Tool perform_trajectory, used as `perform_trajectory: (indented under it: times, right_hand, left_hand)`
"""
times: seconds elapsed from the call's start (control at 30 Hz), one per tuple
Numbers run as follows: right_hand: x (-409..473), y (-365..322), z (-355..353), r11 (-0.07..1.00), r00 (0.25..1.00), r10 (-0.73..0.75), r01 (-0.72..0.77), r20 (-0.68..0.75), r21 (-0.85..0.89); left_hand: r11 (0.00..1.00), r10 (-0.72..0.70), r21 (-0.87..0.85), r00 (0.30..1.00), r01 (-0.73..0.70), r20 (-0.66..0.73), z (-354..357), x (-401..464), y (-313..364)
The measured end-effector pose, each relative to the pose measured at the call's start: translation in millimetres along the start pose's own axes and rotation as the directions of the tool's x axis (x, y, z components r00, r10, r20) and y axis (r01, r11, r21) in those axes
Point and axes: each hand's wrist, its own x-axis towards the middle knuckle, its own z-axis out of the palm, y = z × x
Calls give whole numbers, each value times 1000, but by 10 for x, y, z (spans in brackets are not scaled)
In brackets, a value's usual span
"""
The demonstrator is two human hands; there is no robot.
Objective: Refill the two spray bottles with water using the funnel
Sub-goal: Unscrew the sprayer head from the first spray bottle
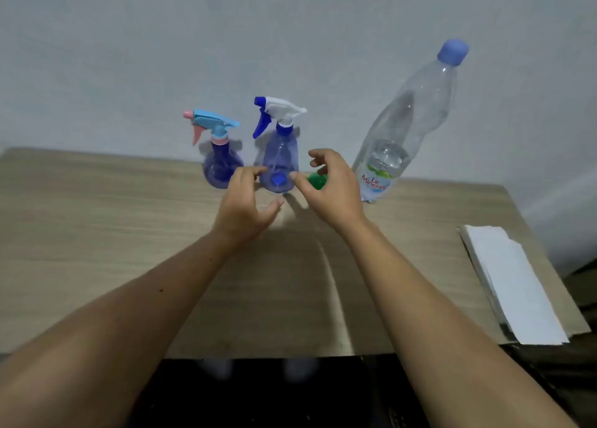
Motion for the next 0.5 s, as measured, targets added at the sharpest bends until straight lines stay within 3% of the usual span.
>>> perform_trajectory:
  times: [0.2,0.3,0.4,0.5]
  right_hand:
    - [318,-8,272,995,999,51,-51,4,87]
    - [492,-8,368,986,999,45,-48,22,162]
    - [586,-16,435,981,999,29,-37,46,192]
    - [605,9,449,976,999,11,-22,50,216]
  left_hand:
    - [993,-61,100,998,61,-6,261,124,-350]
    - [978,-204,-33,978,206,42,327,204,-355]
    - [982,-186,-26,983,186,13,449,249,-470]
    - [962,-253,-95,966,257,50,455,290,-492]
